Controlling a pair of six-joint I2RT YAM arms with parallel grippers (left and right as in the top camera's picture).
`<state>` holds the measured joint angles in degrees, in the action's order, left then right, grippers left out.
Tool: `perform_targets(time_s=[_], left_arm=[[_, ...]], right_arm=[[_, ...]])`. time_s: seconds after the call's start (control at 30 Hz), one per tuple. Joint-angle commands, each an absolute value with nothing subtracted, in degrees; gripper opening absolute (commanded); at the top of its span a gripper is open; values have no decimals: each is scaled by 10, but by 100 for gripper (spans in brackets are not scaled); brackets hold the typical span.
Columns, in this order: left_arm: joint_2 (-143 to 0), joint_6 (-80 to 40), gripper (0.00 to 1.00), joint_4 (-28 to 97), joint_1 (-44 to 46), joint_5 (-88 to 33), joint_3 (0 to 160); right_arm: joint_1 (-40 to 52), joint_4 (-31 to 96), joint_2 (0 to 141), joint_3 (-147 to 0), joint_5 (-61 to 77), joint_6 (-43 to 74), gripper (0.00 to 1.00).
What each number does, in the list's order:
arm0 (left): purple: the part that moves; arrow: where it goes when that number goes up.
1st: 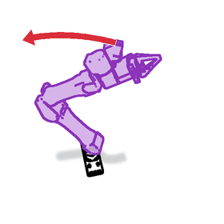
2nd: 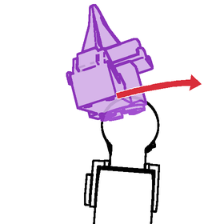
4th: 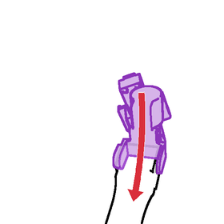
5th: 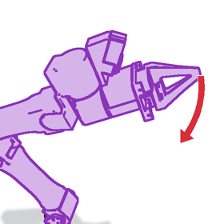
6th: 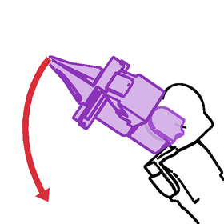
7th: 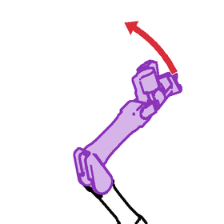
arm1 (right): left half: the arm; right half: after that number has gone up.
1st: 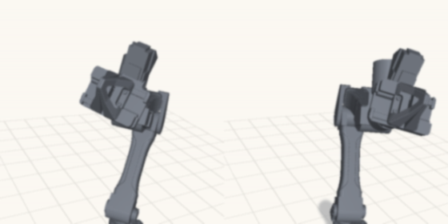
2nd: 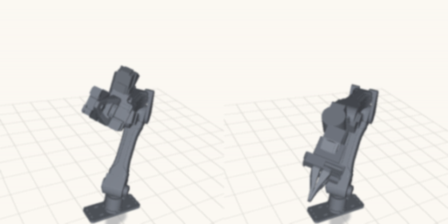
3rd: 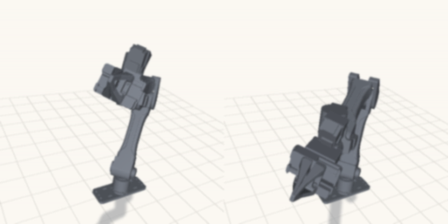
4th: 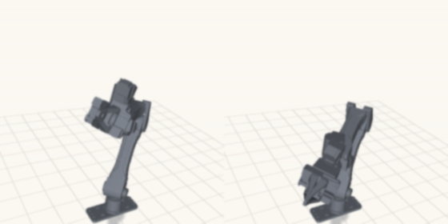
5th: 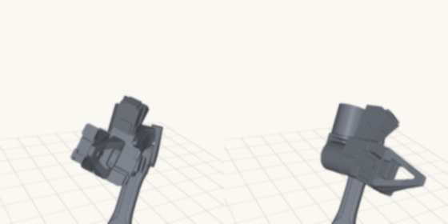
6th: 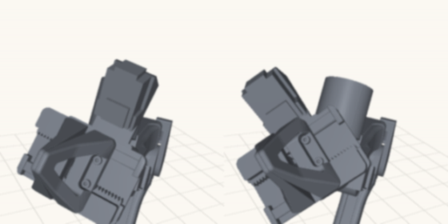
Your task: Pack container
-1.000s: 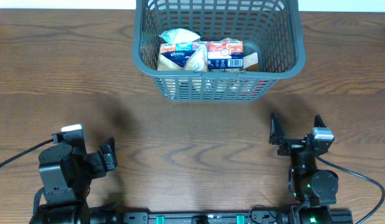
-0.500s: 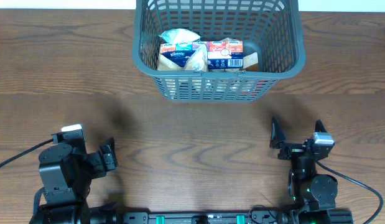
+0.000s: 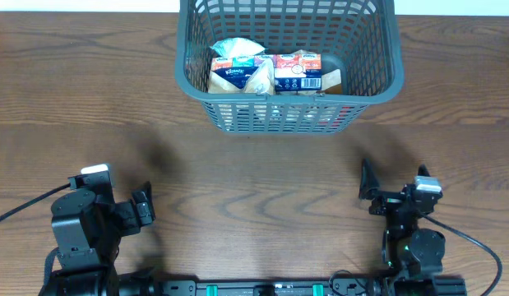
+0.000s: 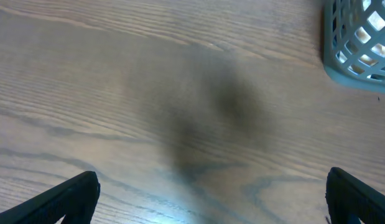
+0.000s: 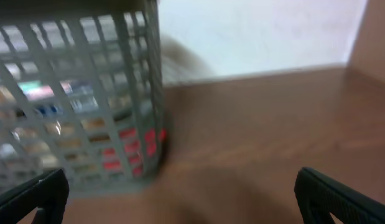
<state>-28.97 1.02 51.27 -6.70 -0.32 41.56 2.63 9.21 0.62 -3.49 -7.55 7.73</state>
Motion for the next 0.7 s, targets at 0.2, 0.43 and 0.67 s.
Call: perform_targets(time_s=[0.2, 0.43, 0.67], left_arm=[[-288, 1, 99, 514, -69, -9, 413], [-288, 1, 99, 514, -69, -9, 413], [-288, 1, 99, 514, -69, -9, 413]], right_arm=[[15, 103, 3, -30, -30, 77, 99], [15, 103, 3, -30, 37, 16, 99], [15, 101, 3, -30, 63, -2, 99]])
